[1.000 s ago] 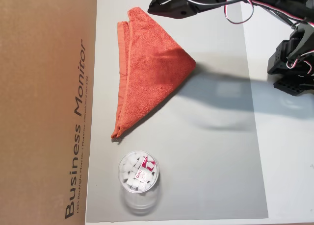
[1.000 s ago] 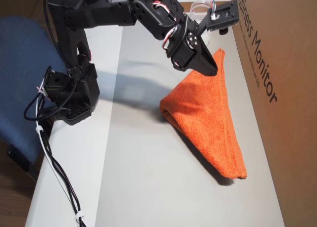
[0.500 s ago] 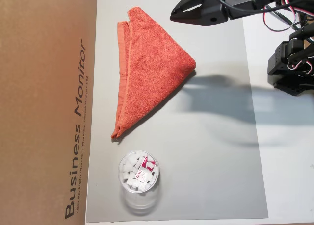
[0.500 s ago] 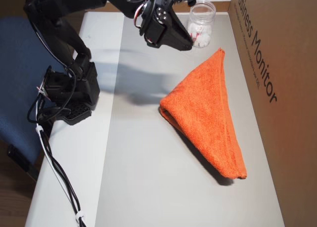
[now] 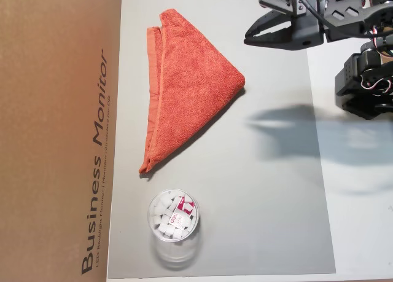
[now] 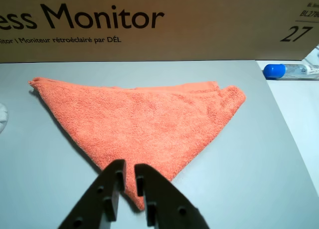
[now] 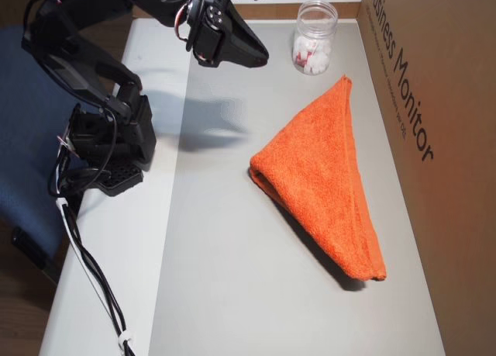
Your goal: Fold the blanket.
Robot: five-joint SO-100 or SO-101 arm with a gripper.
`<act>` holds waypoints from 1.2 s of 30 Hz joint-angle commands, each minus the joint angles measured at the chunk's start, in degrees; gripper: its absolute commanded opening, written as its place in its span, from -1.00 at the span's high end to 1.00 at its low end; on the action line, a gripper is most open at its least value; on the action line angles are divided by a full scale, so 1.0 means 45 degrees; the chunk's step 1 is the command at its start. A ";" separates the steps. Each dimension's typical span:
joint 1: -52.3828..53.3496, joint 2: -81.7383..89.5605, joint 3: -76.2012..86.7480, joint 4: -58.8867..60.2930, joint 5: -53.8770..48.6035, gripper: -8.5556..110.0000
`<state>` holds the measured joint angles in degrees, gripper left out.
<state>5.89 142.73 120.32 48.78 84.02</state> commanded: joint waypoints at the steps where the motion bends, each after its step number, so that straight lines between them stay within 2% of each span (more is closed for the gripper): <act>1: -0.0273 0.1113 0.0430 0.0020 0.0059 0.86; 8: -0.0625 0.2773 0.2168 0.0469 -0.0156 0.86; 18: -0.0762 0.5352 0.4062 0.4082 -0.0078 0.86; 36: -0.0586 0.9883 0.8809 0.6504 -0.0156 0.86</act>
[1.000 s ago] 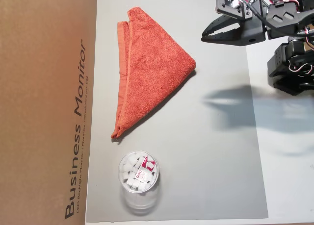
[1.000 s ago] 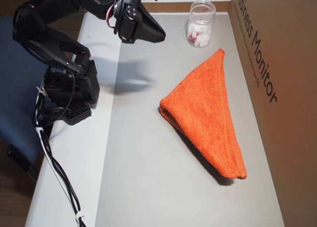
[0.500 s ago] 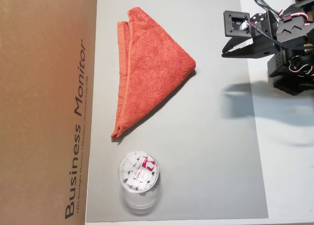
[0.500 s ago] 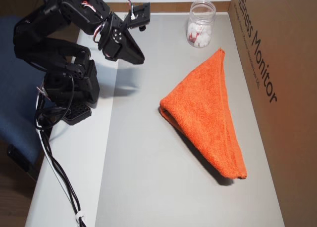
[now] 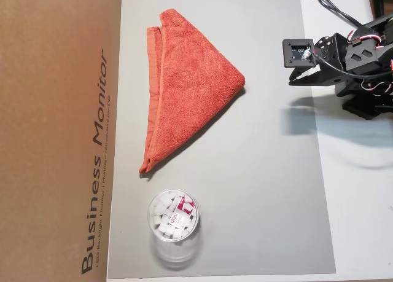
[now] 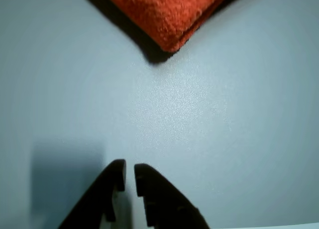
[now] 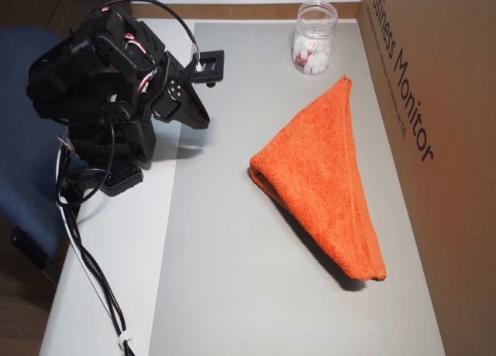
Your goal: Fold the blanket.
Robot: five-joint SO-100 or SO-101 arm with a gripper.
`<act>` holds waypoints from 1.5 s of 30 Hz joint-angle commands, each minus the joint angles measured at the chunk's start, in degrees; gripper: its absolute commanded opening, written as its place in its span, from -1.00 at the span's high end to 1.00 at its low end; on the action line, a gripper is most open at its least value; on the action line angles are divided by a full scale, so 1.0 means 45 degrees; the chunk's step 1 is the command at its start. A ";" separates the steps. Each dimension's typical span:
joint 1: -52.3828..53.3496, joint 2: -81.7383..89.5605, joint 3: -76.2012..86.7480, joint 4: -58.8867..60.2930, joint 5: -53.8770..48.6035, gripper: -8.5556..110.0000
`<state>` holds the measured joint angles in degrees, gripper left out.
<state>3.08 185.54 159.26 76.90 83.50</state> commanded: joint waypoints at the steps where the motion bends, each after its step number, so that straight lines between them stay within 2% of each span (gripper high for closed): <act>1: 0.0039 0.0566 0.0391 0.0391 -0.0020 0.86; 8: -0.0020 0.2090 0.2109 0.0898 0.0156 0.86; 25: 0.0098 0.1992 0.4492 -0.0215 0.0156 0.86; 45: 0.0059 0.1992 0.4551 -0.0215 -0.0039 0.86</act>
